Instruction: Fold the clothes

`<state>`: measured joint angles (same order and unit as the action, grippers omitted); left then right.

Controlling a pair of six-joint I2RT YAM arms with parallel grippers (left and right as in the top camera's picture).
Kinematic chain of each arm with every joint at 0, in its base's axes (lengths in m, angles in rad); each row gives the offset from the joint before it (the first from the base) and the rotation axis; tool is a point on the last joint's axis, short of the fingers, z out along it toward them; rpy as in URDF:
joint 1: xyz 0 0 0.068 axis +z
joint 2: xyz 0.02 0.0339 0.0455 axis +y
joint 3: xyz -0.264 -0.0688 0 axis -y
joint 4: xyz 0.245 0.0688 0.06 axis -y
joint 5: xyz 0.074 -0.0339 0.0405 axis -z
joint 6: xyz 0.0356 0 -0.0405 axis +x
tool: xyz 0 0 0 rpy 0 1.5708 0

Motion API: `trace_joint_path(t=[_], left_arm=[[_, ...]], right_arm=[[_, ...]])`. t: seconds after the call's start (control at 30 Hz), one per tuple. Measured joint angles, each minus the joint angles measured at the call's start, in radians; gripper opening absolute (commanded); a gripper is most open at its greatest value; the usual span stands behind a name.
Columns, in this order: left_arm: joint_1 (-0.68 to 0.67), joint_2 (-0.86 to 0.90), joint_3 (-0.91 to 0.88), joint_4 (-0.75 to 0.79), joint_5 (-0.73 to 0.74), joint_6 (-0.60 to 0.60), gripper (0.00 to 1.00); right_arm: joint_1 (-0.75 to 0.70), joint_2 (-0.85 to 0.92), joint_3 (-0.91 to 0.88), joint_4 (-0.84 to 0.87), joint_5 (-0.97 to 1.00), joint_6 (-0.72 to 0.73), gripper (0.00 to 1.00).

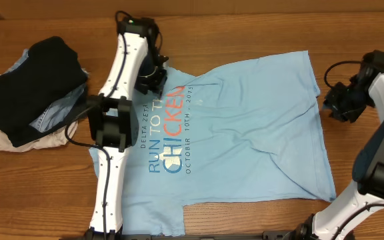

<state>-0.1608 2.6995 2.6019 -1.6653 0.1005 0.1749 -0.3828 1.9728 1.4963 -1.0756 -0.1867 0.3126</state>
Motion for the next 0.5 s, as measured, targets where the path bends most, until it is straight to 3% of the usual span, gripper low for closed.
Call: trace_joint_path(t=[0.17, 0.37, 0.5], left_arm=[[0.06, -0.072, 0.017, -0.019, 0.005, -0.027, 0.63], [0.071, -0.365, 0.031, -0.021, 0.032, -0.092, 0.53], [0.017, -0.433, -0.047, -0.021, 0.066, -0.106, 0.53]], right_arm=[[0.004, -0.122, 0.008, -0.072, -0.088, -0.034, 0.48], [0.043, -0.179, 0.006, -0.23, -0.117, -0.047, 0.47], [0.121, -0.179, -0.064, -0.22, -0.122, -0.056, 0.49]])
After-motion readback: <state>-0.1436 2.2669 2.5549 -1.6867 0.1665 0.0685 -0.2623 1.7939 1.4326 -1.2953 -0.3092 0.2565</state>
